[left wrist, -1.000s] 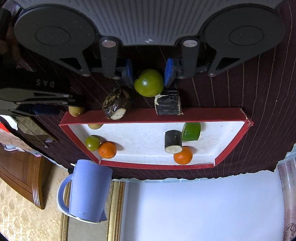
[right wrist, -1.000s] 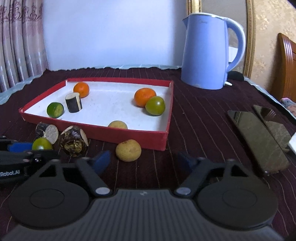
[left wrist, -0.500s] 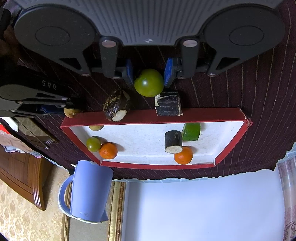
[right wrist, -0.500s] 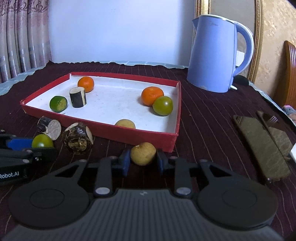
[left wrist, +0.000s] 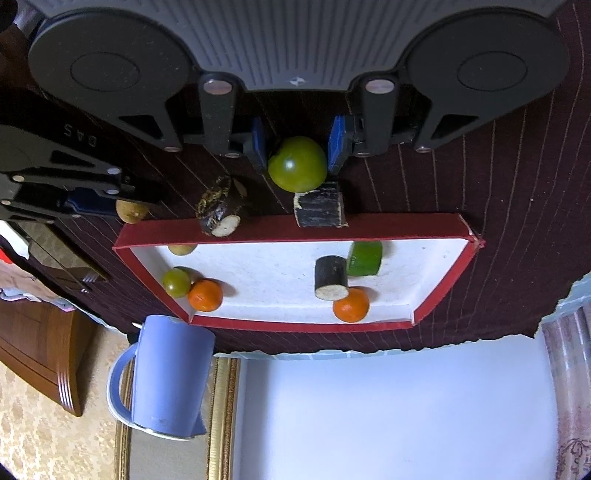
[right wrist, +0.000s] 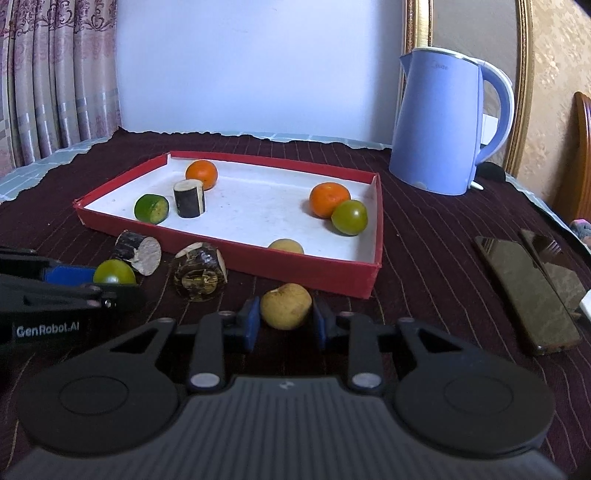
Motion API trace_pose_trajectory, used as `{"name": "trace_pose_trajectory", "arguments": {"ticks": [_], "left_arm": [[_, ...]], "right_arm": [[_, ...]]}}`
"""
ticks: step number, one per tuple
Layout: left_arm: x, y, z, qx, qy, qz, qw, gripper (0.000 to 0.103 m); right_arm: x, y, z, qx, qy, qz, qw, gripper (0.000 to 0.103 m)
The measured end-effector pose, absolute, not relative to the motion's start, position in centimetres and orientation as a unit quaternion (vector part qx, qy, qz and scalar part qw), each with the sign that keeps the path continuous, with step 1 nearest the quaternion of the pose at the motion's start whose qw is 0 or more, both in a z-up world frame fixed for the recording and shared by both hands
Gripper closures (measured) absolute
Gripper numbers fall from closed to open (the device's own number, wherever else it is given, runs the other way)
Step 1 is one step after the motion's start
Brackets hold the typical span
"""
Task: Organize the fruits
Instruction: 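Carry the lime and brownish fruit over the tray with both tools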
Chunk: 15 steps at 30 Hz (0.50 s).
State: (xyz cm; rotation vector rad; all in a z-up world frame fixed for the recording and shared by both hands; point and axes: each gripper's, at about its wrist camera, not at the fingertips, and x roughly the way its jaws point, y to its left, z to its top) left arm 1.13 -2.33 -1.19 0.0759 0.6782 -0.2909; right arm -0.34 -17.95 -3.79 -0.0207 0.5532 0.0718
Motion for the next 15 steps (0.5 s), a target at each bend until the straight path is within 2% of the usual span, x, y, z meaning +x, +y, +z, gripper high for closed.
{"name": "trace_pose_trajectory", "arguments": {"ticks": [15], "left_arm": [[1.9, -2.8, 0.9, 0.061, 0.302, -0.097, 0.946, 0.070]], "right_arm": [[-1.3, -17.9, -1.6, 0.011, 0.235, 0.036, 0.971, 0.075]]}}
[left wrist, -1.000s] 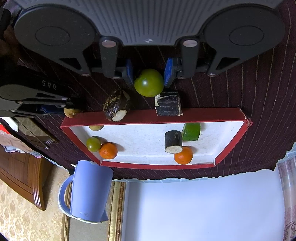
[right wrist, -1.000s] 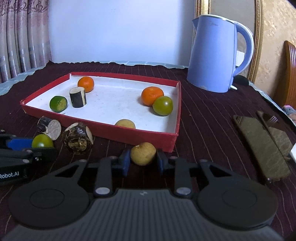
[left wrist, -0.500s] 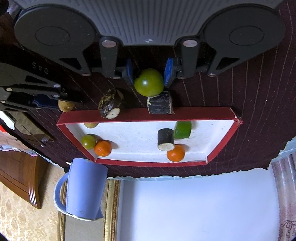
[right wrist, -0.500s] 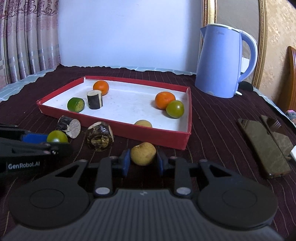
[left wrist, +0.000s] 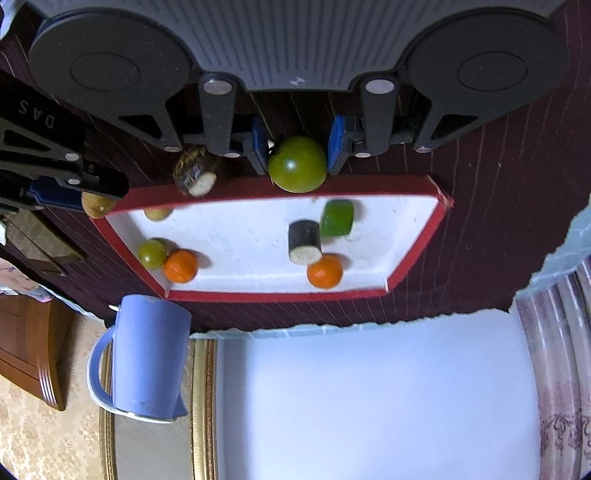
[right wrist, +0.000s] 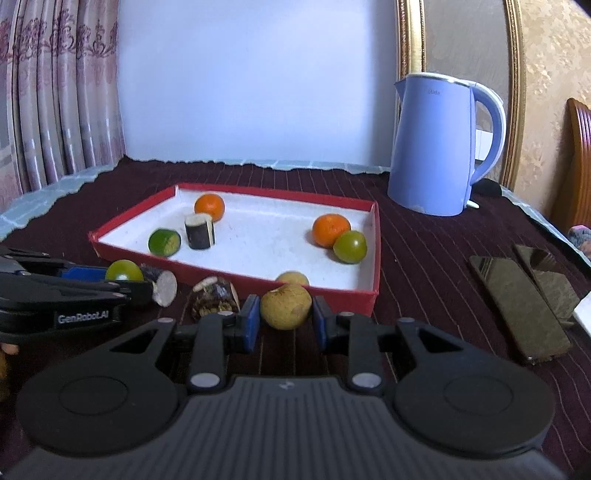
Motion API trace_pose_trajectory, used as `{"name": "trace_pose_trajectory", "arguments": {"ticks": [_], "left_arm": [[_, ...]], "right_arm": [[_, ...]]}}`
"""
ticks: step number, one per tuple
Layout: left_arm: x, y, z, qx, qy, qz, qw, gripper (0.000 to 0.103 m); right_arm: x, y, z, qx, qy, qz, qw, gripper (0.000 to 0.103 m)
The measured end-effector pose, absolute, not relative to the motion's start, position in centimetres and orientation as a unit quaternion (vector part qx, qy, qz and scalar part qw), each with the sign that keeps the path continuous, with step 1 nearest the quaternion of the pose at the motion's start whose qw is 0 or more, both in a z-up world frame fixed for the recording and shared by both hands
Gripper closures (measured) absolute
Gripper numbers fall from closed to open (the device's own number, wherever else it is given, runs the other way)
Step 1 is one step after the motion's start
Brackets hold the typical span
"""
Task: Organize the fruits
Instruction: 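Carry the lime and brownish fruit over the tray with both tools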
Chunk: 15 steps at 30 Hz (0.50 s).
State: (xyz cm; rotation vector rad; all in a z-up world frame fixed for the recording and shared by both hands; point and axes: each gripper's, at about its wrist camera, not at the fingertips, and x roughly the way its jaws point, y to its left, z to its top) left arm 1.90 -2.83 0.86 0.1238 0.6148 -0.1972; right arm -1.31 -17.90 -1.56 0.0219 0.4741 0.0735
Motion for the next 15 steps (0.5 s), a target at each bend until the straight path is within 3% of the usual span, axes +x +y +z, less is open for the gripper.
{"name": "trace_pose_trajectory", "arguments": {"ticks": [15], "left_arm": [[4.1, -3.9, 1.9, 0.089, 0.290, -0.073, 0.950, 0.070]], "right_arm": [[0.1, -17.6, -0.3, 0.009, 0.220, 0.031, 0.975, 0.075]]}}
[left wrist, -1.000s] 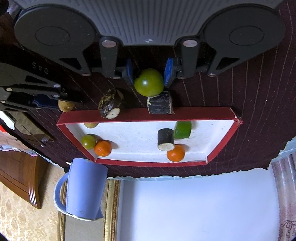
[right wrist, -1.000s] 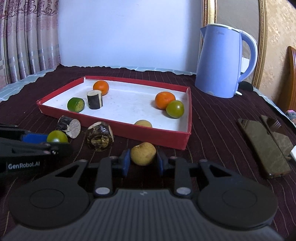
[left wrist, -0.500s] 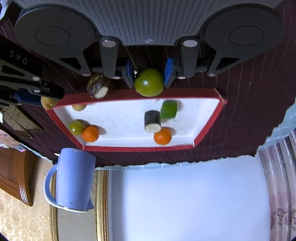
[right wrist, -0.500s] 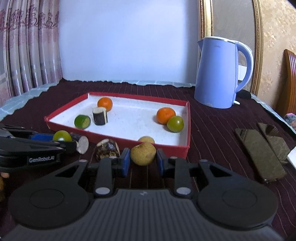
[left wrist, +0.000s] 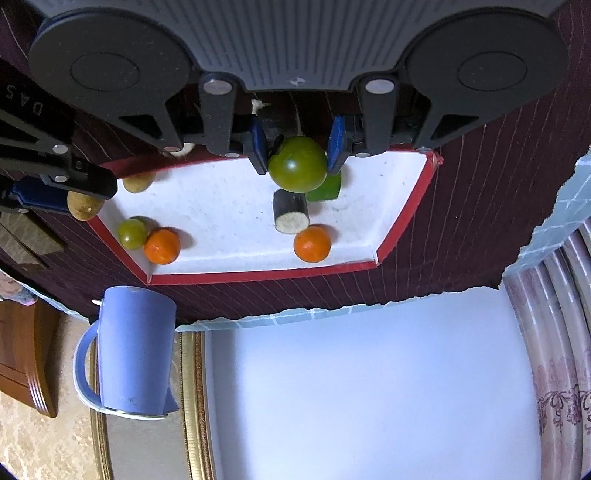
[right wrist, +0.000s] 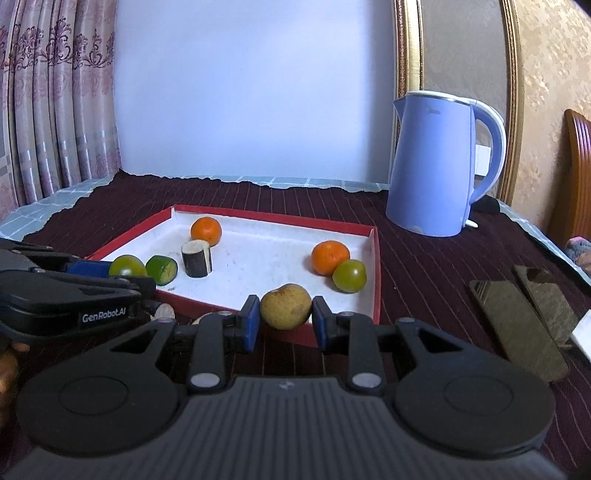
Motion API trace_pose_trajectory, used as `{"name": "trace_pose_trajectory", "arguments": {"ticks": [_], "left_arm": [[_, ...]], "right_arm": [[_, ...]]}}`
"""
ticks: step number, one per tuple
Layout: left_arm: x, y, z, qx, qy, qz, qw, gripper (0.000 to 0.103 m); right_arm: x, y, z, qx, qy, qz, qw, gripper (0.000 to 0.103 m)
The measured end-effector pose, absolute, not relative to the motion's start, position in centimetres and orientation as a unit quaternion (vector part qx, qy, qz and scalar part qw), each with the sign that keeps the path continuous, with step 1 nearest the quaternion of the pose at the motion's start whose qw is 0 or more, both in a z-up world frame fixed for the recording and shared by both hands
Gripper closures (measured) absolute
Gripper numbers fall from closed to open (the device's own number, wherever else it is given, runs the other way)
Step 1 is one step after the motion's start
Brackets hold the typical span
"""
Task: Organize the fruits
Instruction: 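Carry the lime and brownish fruit over the tray with both tools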
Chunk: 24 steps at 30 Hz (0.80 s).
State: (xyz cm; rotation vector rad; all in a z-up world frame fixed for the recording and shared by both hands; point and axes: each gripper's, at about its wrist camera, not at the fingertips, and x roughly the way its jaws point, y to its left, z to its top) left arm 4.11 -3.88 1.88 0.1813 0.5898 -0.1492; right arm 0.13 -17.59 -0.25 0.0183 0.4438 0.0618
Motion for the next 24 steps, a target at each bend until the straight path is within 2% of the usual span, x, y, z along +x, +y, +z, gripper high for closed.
{"name": "trace_pose_trajectory", "arguments": {"ticks": [24], "left_arm": [[8.8, -4.6, 1.5, 0.098, 0.317, -0.057, 0.942, 0.070]], "right_arm": [[3.3, -17.4, 0.9, 0.008, 0.220, 0.032, 0.975, 0.075]]}}
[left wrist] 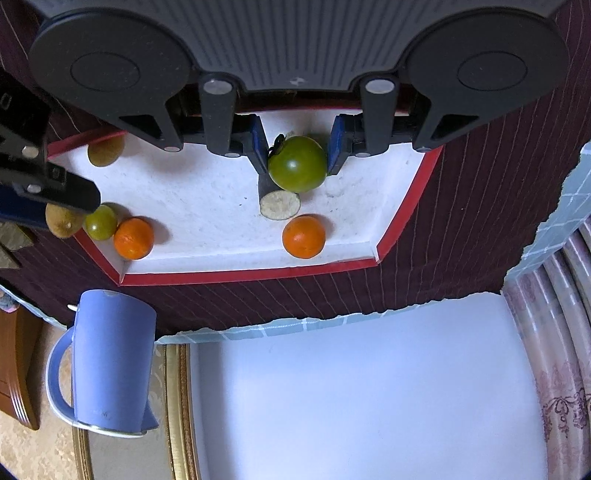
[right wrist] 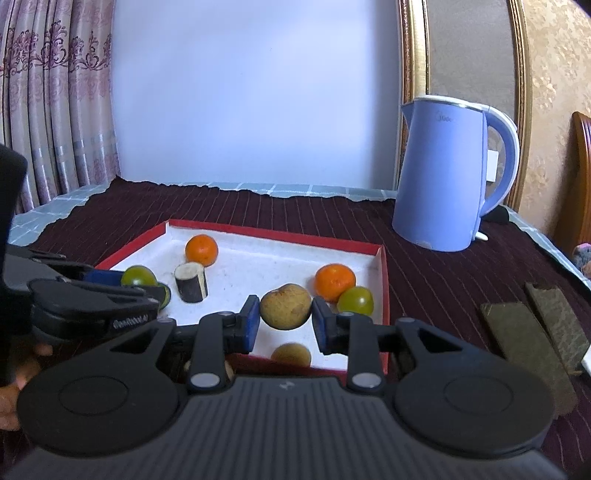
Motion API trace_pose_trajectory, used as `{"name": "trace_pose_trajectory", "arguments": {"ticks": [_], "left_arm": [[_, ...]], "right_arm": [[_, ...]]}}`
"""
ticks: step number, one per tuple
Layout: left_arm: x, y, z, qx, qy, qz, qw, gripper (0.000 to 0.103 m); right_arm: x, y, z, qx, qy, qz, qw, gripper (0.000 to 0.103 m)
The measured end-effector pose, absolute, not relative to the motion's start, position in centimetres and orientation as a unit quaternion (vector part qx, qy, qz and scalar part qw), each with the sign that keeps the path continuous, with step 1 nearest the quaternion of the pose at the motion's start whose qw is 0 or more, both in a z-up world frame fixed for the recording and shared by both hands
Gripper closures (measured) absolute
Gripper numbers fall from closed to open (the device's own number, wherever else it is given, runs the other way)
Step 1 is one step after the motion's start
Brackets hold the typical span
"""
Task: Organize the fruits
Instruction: 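Carry the lime and brownish fruit over the tray with both tools, then open the left tool to drop the lime while the right tool releases the brownish fruit, then withdraw both open tools from the tray toward the pieces beside it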
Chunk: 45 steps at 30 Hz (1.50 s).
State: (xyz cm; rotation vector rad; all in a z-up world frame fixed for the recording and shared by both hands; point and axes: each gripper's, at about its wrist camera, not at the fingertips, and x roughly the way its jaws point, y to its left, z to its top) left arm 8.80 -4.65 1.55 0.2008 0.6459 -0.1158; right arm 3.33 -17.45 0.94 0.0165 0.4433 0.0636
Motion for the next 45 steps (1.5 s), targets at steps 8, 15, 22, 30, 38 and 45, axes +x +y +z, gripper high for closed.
{"name": "trace_pose_trajectory", "arguments": {"ticks": [8, 15, 22, 30, 38, 45], "left_arm": [[11.0, -5.0, 1.6, 0.103, 0.317, -0.045, 0.942, 0.070], [12.6, -5.6, 1.5, 0.111, 0.318, -0.036, 0.941, 0.070], [14.1, -6.4, 1.5, 0.118, 0.318, -0.033, 0.940, 0.070], [15.8, -7.2, 1.5, 0.113, 0.321, -0.032, 0.940, 0.070], [16.5, -7.6, 1.2, 0.111, 0.328, -0.025, 0.938, 0.062], [15.6, -7.3, 2.1, 0.109, 0.303, -0.021, 0.946, 0.031]], "right_arm": [[5.5, -17.2, 1.7, -0.003, 0.220, 0.026, 0.975, 0.075], [7.7, -17.4, 1.9, 0.000, 0.226, 0.019, 0.974, 0.075], [9.8, -17.6, 1.8, 0.008, 0.231, 0.011, 0.973, 0.075], [12.6, -18.6, 0.6, 0.023, 0.235, -0.029, 0.971, 0.075], [13.2, -19.3, -0.6, 0.032, 0.234, -0.049, 0.971, 0.053], [10.4, -19.4, -0.1, 0.033, 0.204, -0.066, 0.976, 0.016]]}}
